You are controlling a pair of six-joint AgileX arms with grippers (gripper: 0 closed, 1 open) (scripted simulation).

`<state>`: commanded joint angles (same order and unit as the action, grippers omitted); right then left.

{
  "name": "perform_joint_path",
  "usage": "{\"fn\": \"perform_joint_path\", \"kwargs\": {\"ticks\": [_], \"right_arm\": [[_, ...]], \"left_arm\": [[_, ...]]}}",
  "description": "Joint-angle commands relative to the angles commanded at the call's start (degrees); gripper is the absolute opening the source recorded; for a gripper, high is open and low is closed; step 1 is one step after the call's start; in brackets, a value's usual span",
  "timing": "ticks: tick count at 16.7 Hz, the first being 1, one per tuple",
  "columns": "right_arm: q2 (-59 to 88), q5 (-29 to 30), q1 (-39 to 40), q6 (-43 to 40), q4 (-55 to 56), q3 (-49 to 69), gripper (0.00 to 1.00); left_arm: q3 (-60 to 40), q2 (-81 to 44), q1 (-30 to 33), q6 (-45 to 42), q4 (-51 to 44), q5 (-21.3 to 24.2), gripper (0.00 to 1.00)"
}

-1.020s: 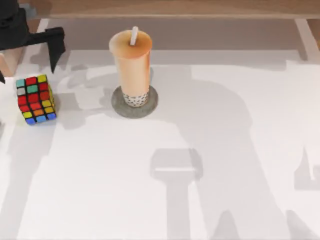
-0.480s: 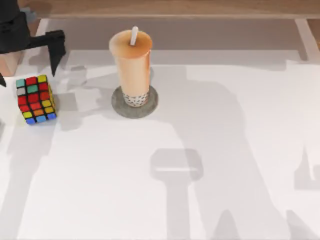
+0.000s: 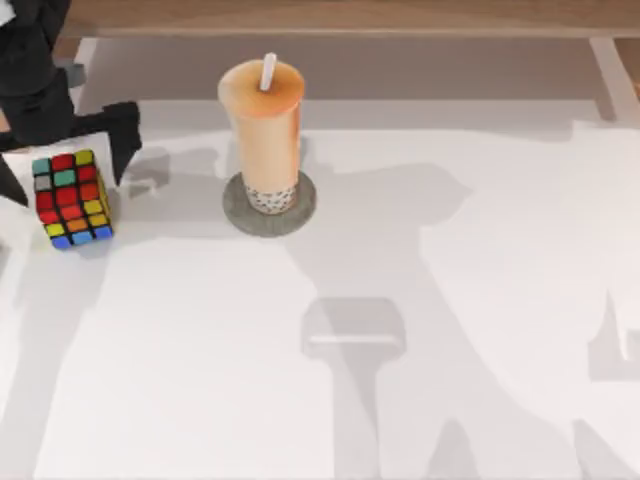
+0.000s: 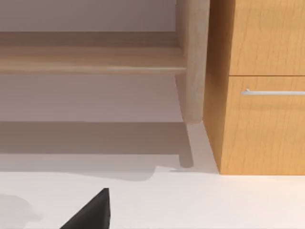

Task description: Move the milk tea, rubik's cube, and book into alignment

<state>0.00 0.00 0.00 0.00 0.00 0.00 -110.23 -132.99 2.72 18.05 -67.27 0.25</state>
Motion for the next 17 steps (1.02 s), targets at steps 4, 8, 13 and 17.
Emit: {"fn": "perform_joint_path", "kwargs": {"ticks": [4,8,13,17], "right_arm": [[0.0,0.0,0.0,0.0,0.0,0.0,1.0],[0.0,0.0,0.0,0.0,0.0,0.0,1.0],[0.0,0.0,0.0,0.0,0.0,0.0,1.0],[0.0,0.0,0.0,0.0,0.0,0.0,1.0]], "left_arm": [[-0.02,-0.25,-0.1,-0.07,0.25,-0.01,1.0],[-0.02,-0.25,-0.1,-0.07,0.25,-0.01,0.7],[-0.02,-0.25,-0.1,-0.07,0.25,-0.01,0.32],[-0.02,-0.25,-0.1,-0.07,0.25,-0.01,0.02]]}}
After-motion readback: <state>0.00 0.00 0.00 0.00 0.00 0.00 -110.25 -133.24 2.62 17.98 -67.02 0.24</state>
